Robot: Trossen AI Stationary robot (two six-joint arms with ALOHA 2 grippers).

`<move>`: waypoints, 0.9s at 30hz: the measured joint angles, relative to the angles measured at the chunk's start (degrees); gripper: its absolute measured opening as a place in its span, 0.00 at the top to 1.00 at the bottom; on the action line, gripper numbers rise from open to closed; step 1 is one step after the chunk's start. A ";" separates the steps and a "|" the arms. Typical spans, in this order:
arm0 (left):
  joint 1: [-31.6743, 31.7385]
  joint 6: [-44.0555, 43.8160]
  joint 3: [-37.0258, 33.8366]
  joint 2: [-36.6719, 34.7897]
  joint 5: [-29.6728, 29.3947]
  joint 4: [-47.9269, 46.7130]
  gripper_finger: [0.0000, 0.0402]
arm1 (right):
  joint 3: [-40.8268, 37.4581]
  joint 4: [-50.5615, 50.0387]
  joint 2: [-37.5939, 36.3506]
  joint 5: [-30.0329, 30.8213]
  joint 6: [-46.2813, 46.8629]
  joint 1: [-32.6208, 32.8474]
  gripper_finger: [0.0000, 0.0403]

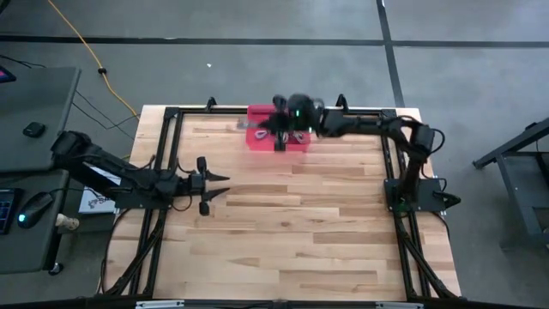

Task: Pick and place USB-C Cables
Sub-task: Put the black and white charger cable into the pink bin, then return to Home Position

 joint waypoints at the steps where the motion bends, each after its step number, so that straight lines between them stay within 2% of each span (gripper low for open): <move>1: 1.46 0.00 0.00 -0.01 1.53 0.03 0.67 | 1.48 -1.50 0.46 -0.21 -0.32 -1.56 0.99; 4: 5.16 0.09 0.00 -0.01 4.29 0.22 0.67 | 5.42 -5.97 2.35 -2.01 -0.32 -5.93 0.99; 8: 8.60 1.51 0.00 -0.01 4.85 0.55 0.67 | 7.67 -10.46 5.66 -4.58 2.38 -9.69 0.99; 12: 10.25 1.87 0.00 -0.01 5.25 0.63 0.67 | 7.28 -12.77 8.03 -2.60 2.43 -11.19 0.94; 16: 10.69 1.52 0.00 -0.01 5.56 0.55 0.67 | 7.26 -15.42 9.27 5.20 4.38 -11.14 0.85; 19: 10.75 1.46 0.00 -0.01 5.64 0.52 0.67 | 7.20 -16.69 9.24 7.05 5.03 -11.09 0.76; 24: 10.75 1.50 0.00 -0.01 5.64 0.18 0.67 | 7.21 -16.95 7.84 5.38 8.71 -10.83 0.62; 27: 10.75 0.93 0.00 -0.18 6.09 0.19 0.67 | 7.99 -19.64 5.09 1.72 12.51 -10.16 0.59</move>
